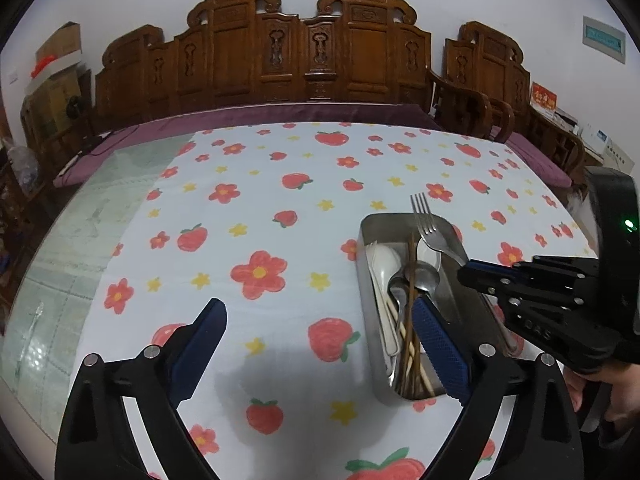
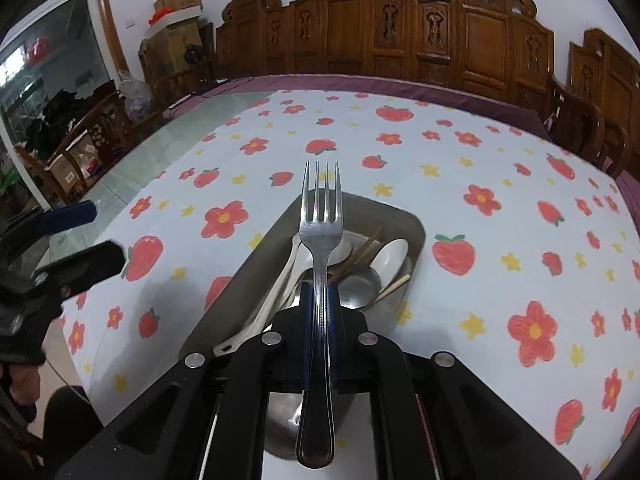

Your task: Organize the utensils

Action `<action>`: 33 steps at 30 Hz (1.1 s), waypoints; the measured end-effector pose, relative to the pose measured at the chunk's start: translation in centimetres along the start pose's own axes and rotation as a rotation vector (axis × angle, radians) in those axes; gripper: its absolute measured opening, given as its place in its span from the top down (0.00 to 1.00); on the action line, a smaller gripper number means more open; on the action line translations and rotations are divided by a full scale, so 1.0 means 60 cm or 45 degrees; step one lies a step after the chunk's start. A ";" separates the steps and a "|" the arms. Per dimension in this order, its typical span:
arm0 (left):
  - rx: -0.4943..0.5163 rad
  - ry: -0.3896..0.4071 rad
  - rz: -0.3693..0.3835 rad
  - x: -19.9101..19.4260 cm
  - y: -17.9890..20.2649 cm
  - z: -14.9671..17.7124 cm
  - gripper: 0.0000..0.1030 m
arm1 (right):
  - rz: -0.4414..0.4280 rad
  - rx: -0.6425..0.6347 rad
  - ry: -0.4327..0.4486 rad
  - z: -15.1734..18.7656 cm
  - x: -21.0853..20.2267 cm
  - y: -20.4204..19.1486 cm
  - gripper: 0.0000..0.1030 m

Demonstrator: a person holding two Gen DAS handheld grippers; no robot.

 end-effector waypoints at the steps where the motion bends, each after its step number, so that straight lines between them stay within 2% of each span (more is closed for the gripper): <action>1: 0.000 -0.003 -0.002 -0.001 -0.002 0.001 0.13 | -0.001 0.006 -0.007 -0.001 0.005 -0.002 0.92; 11: 0.010 -0.022 -0.018 -0.004 -0.014 0.017 0.13 | 0.047 0.018 -0.093 0.006 0.063 -0.029 0.92; 18: 0.014 -0.030 -0.016 -0.005 -0.017 0.023 0.13 | 0.144 0.044 -0.132 0.005 0.088 -0.014 0.92; 23: 0.017 -0.029 -0.014 -0.006 -0.015 0.024 0.13 | 0.159 0.063 -0.150 0.004 0.099 -0.003 0.91; 28: 0.019 -0.029 -0.013 -0.007 -0.012 0.024 0.13 | 0.132 0.059 -0.150 0.006 0.099 -0.007 0.91; 33: 0.018 -0.030 -0.012 -0.007 -0.009 0.024 0.13 | 0.070 0.035 -0.074 0.002 0.071 -0.022 0.89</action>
Point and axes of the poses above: each gripper's, at about its wrist camera, not at the fingertips, and x roughly the way its jaws point, y to its right, z to its underside, the point moved 1 cm from there along x, roughly the way its jaws point, and after that the axes turned 11 degrees about z, right-handed, at the moved point
